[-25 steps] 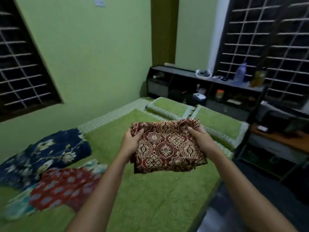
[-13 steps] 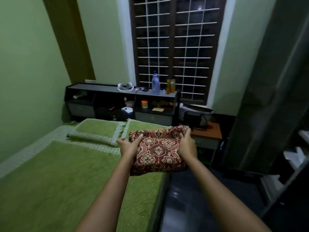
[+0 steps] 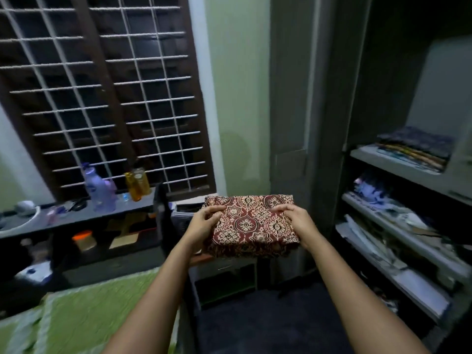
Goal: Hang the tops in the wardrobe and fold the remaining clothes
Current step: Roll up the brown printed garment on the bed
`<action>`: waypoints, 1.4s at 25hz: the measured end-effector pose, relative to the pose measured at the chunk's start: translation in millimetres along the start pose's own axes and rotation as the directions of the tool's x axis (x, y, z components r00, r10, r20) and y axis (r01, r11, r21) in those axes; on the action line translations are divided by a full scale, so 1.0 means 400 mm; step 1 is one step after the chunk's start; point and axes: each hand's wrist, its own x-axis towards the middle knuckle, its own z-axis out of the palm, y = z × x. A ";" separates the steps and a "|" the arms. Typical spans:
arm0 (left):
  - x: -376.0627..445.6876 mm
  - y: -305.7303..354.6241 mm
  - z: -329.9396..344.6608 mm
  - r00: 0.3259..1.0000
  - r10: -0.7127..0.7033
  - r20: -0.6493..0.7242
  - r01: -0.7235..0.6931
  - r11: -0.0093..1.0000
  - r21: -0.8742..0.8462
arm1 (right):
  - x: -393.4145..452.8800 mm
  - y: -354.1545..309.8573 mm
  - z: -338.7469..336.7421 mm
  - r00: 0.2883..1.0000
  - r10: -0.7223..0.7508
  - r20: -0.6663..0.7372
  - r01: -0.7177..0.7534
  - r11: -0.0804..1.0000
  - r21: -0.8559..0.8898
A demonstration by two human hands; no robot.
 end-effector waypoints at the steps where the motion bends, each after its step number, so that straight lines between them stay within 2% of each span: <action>1: 0.085 0.011 0.019 0.997 -0.010 0.076 0.009 1.000 0.020 | 0.043 -0.001 -0.042 0.997 0.031 0.071 -0.038 0.994 0.100; 2: 0.163 0.018 0.042 0.988 -0.016 0.154 0.009 0.999 0.044 | 0.084 0.006 -0.084 0.992 0.043 0.115 -0.061 0.984 0.165; 3: 0.247 0.022 0.077 0.971 -0.022 0.240 0.008 0.998 0.059 | 0.136 0.021 -0.134 0.991 0.036 0.126 -0.055 0.986 0.157; 5: 0.402 0.028 0.157 0.924 -0.025 0.382 -0.007 0.997 0.081 | 0.233 0.047 -0.227 0.993 0.016 0.116 -0.022 0.999 0.047; 10: 0.743 0.067 0.443 0.863 0.007 0.505 -0.091 0.985 0.143 | 0.458 0.040 -0.468 0.998 0.005 0.065 0.001 0.996 -0.090; 12: 0.869 0.104 0.584 0.819 -0.003 0.573 -0.101 0.983 0.150 | 0.530 0.019 -0.586 1.000 0.021 -0.018 -0.023 0.991 -0.130; 15: 1.019 0.183 0.816 0.761 0.027 0.648 -0.077 0.996 0.049 | 0.612 -0.032 -0.753 0.978 0.046 -0.204 -0.069 0.992 -0.108; 17: 1.094 0.234 0.972 0.757 0.089 0.648 -0.160 0.986 0.051 | 0.658 -0.048 -0.846 0.937 0.054 -0.346 -0.089 0.992 -0.085; 19: 1.175 0.287 1.123 0.725 0.124 0.678 -0.200 0.979 0.036 | 0.721 -0.059 -0.942 0.877 0.058 -0.478 -0.106 0.992 -0.073; 21: 1.268 0.354 1.256 0.676 0.168 0.717 -0.214 0.976 -0.027 | 0.794 -0.087 -1.037 0.815 0.034 -0.579 -0.086 0.994 -0.062; 23: 1.369 0.422 1.386 0.628 0.208 0.750 -0.239 0.969 -0.068 | 0.871 -0.123 -1.132 0.735 -0.028 -0.677 -0.083 0.988 -0.131; 25: 1.460 0.483 1.510 0.562 0.217 0.798 -0.187 0.973 -0.132 | 0.937 -0.159 -1.220 0.656 -0.065 -0.752 -0.097 0.981 -0.170; 29: 1.567 0.548 1.732 0.427 0.192 0.884 -0.135 0.980 -0.147 | 1.032 -0.170 -1.397 0.532 -0.016 -0.847 -0.122 0.988 -0.095; 31: 1.593 0.531 1.805 0.340 0.176 0.924 -0.220 0.970 -0.104 | 1.057 -0.138 -1.448 0.499 0.039 -0.866 -0.172 0.984 -0.055; 35: 1.666 0.441 1.903 0.240 0.012 0.971 -0.366 0.927 0.079 | 1.091 -0.041 -1.480 0.453 0.177 -0.874 -0.401 0.916 -0.022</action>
